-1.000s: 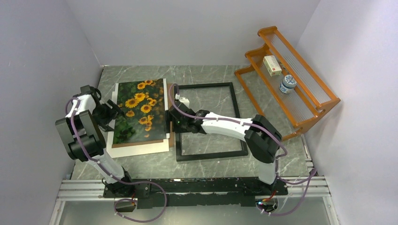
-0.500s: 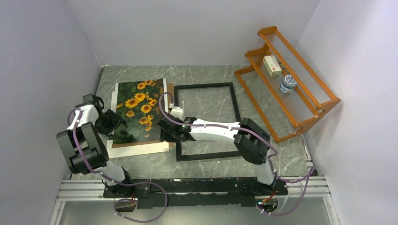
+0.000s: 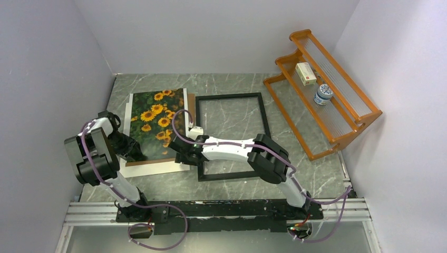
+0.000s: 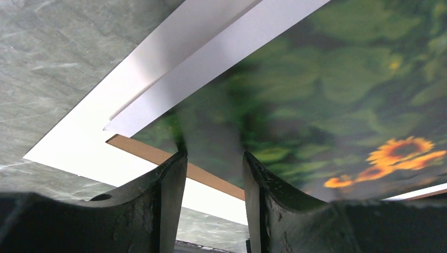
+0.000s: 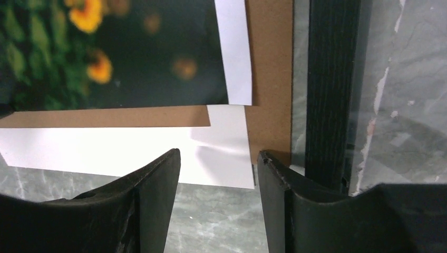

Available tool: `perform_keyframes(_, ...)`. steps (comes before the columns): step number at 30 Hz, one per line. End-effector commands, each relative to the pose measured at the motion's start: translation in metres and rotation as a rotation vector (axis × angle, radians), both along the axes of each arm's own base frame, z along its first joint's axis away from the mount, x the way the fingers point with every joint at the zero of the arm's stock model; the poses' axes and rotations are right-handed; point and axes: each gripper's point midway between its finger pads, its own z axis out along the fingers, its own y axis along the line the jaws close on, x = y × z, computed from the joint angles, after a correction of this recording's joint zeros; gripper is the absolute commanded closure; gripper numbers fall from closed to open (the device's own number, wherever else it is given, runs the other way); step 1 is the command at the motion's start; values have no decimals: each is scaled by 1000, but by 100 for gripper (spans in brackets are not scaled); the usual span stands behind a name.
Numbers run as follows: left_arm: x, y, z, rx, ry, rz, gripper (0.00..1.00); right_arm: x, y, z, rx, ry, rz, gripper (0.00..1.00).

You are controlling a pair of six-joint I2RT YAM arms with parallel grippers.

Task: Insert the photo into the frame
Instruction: Pick up the photo frame item at the center of the board.

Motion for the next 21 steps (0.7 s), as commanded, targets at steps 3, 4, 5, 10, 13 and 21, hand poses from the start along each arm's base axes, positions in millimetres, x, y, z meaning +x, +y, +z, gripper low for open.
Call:
perform_keyframes(3, -8, -3, -14, -21, 60, 52, 52, -2, 2, -16, -28, 43, -50, 40)
perform_keyframes(4, -9, -4, -16, -29, 67, 56, 52, -4, 2, -18, -31, 54, -52, 40)
perform_keyframes(5, -11, -6, -17, -38, 74, 61, 53, -4, 3, -19, -28, 59, -51, 40)
perform_keyframes(10, -15, -16, -26, -88, 90, 59, 55, -14, 9, -5, 14, 81, -38, 41)
perform_keyframes(13, -16, -17, -28, -96, 101, 53, 56, -16, 5, 10, 20, 49, -43, 40)
perform_keyframes(21, -15, -14, -23, -79, 90, 47, 56, -24, -11, 0, -38, 69, -63, 40)
